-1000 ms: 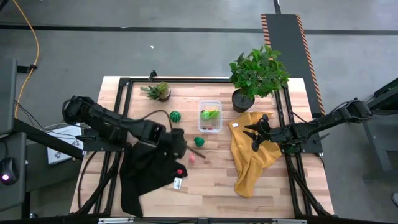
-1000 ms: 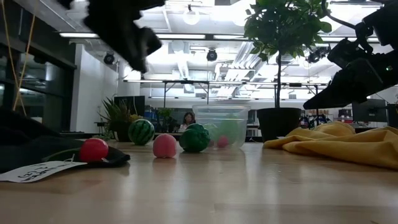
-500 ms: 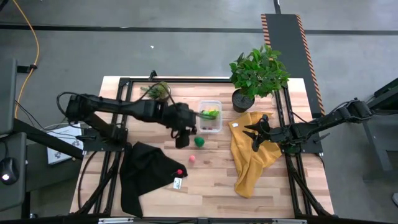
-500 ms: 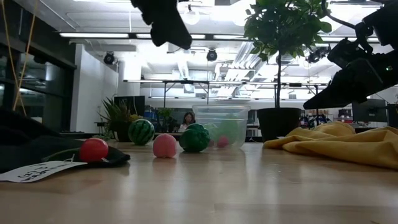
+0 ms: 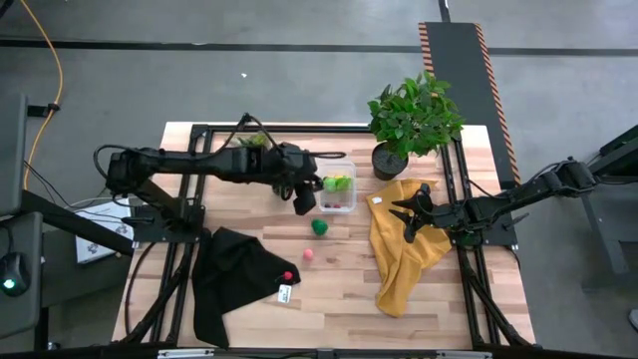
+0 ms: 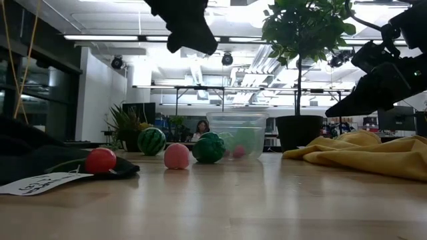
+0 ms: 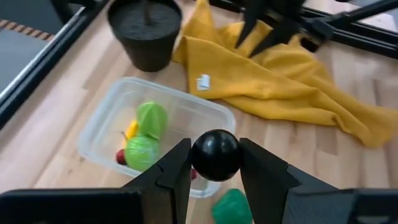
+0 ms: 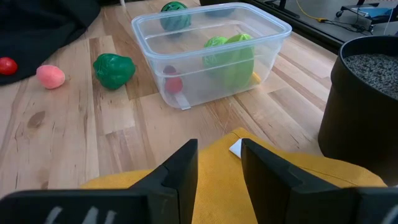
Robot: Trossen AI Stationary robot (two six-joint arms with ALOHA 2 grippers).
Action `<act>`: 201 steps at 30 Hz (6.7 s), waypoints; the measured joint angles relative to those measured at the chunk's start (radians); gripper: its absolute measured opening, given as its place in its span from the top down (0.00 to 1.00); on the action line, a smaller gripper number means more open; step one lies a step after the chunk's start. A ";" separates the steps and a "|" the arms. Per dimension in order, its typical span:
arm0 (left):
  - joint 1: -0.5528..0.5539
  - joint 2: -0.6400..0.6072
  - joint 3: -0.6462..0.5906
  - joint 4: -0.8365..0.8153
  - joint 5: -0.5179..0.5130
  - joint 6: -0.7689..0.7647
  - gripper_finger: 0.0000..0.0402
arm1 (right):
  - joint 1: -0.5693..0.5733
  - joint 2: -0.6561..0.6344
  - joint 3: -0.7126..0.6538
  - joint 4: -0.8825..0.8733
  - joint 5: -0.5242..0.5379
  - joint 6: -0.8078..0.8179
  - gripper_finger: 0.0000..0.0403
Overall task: Pick and placing Produce into tupperware
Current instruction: Put the black cherry into the transparent bin, then put the watermelon into the transparent bin
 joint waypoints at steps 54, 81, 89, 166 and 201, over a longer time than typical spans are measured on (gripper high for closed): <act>0.257 0.096 0.000 0.173 0.456 0.187 0.72 | 0.000 0.000 0.000 -0.009 0.000 0.000 0.72; 0.257 0.160 0.170 -0.093 0.374 0.320 0.72 | 0.000 0.000 0.000 -0.009 0.000 0.000 0.72; 0.221 0.292 0.271 -0.194 0.364 0.388 0.72 | 0.000 0.000 0.000 -0.016 0.000 0.000 0.72; 0.198 0.467 0.309 -0.286 0.336 0.450 0.72 | 0.000 0.000 0.000 -0.026 0.000 0.000 0.72; 0.198 0.395 0.753 -0.861 0.312 0.490 0.74 | 0.000 0.001 0.000 -0.038 0.000 0.000 0.72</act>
